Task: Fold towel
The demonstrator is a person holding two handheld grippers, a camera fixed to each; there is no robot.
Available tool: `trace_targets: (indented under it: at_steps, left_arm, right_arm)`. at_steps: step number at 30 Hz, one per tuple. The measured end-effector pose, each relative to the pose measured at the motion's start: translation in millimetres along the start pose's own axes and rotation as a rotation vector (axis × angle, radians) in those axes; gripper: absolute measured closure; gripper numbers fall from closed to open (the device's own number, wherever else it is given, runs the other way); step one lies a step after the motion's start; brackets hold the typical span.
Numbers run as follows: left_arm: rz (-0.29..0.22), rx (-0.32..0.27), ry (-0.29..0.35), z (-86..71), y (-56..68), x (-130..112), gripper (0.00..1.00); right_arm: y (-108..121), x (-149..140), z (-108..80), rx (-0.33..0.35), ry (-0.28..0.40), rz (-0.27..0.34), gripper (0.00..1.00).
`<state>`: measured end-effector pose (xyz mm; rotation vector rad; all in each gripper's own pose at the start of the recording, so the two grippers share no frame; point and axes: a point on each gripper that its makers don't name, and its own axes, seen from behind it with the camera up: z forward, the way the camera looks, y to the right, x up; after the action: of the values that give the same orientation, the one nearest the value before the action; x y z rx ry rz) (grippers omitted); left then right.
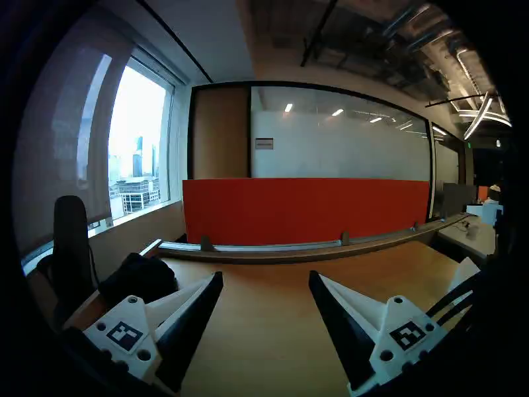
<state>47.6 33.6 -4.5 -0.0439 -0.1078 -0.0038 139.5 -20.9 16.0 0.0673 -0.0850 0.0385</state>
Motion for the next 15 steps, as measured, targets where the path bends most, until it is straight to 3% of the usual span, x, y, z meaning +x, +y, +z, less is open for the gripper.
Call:
trace_targets:
  at_steps: [15]
  left_arm:
    - [-0.001, -0.004, 0.071, 1.4, -1.7, 16.1, 0.03]
  right_arm:
    - [-22.7, 8.1, 2.9, 0.016, 0.002, -0.015, 0.0]
